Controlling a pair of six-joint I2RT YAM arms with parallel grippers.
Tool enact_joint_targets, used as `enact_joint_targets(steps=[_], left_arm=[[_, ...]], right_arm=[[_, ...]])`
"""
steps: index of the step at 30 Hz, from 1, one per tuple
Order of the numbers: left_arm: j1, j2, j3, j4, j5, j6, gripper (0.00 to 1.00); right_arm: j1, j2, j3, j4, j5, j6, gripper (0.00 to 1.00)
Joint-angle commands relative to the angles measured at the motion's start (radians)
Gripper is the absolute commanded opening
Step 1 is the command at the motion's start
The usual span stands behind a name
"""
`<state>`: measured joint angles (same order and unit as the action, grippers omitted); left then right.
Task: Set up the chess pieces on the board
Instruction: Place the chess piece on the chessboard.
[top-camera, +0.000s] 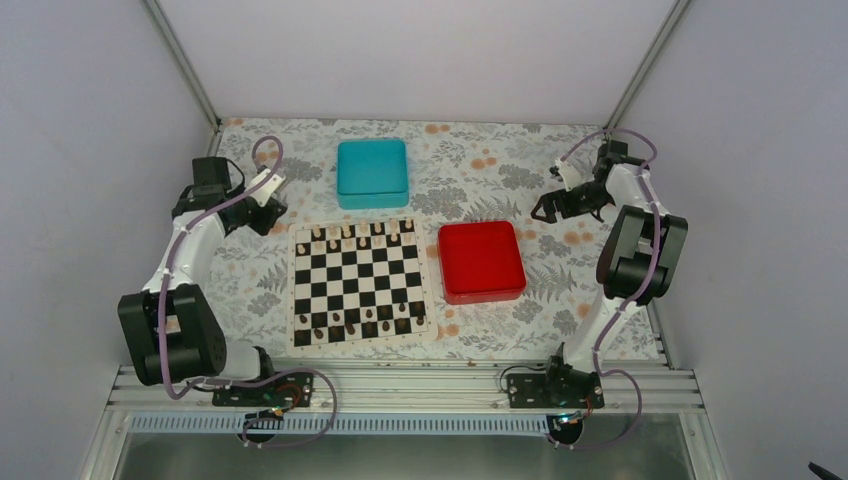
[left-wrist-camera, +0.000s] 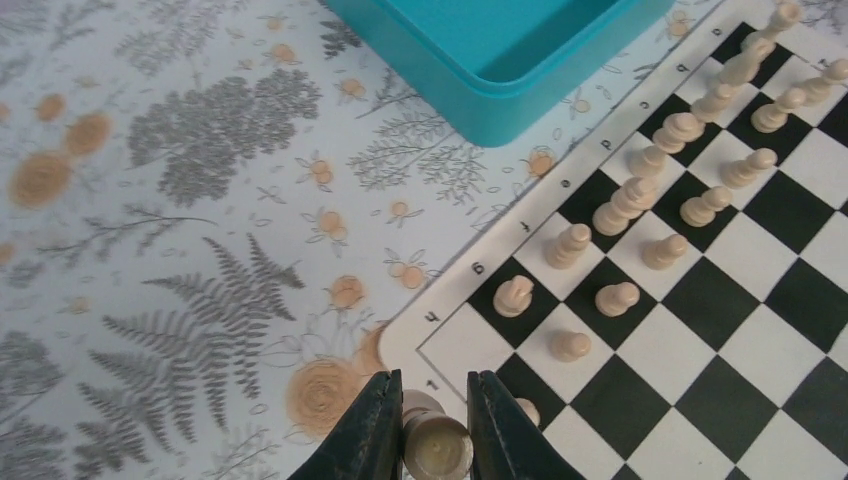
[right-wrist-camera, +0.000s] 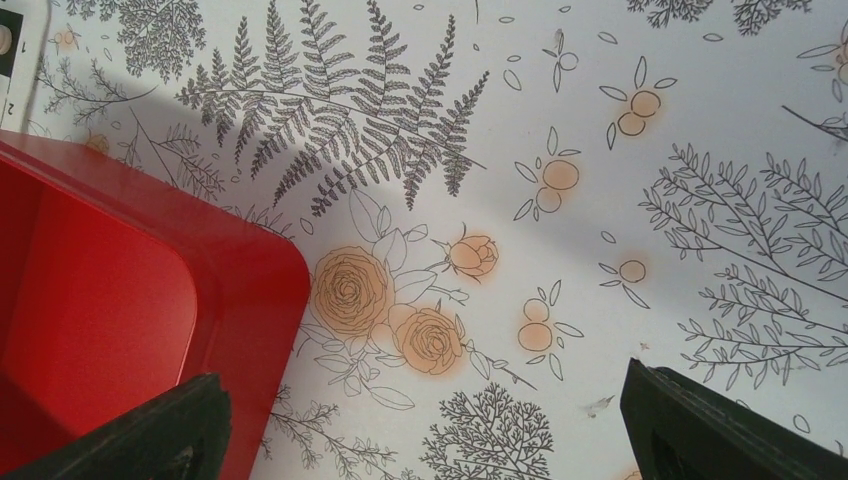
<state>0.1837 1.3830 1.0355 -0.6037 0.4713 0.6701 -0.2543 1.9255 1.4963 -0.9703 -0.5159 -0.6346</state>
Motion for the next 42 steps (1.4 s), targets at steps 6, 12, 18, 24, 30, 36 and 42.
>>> enact_joint_targets(steps=[6, 12, 18, 24, 30, 36, 42], left_arm=[[0.005, 0.057, -0.13, 0.218, 0.156, -0.052, 0.16], [0.004, 0.132, -0.149, 0.28, 0.161, -0.074, 0.16], [0.003, 0.182, -0.17, 0.321, 0.144, -0.073, 0.16], [0.003, 0.209, -0.195, 0.346, 0.144, -0.071, 0.16], [0.003, 0.239, -0.201, 0.357, 0.167, -0.07, 0.16], [0.003, 0.261, -0.196, 0.367, 0.179, -0.076, 0.16], [-0.002, 0.274, -0.187, 0.36, 0.175, -0.075, 0.16]], right_arm=[[0.009, 0.024, -0.004, -0.005, -0.026, -0.009, 1.0], [0.009, 0.028, -0.01, -0.002, -0.023, -0.012, 1.0], [0.009, 0.035, -0.012, -0.002, -0.02, -0.014, 1.0], [0.009, 0.037, -0.014, 0.001, -0.018, -0.013, 1.0], [0.009, 0.036, -0.022, 0.002, -0.012, -0.014, 1.0], [0.009, 0.036, -0.024, 0.005, -0.01, -0.015, 1.0], [0.009, 0.037, -0.024, 0.003, -0.009, -0.016, 1.0]])
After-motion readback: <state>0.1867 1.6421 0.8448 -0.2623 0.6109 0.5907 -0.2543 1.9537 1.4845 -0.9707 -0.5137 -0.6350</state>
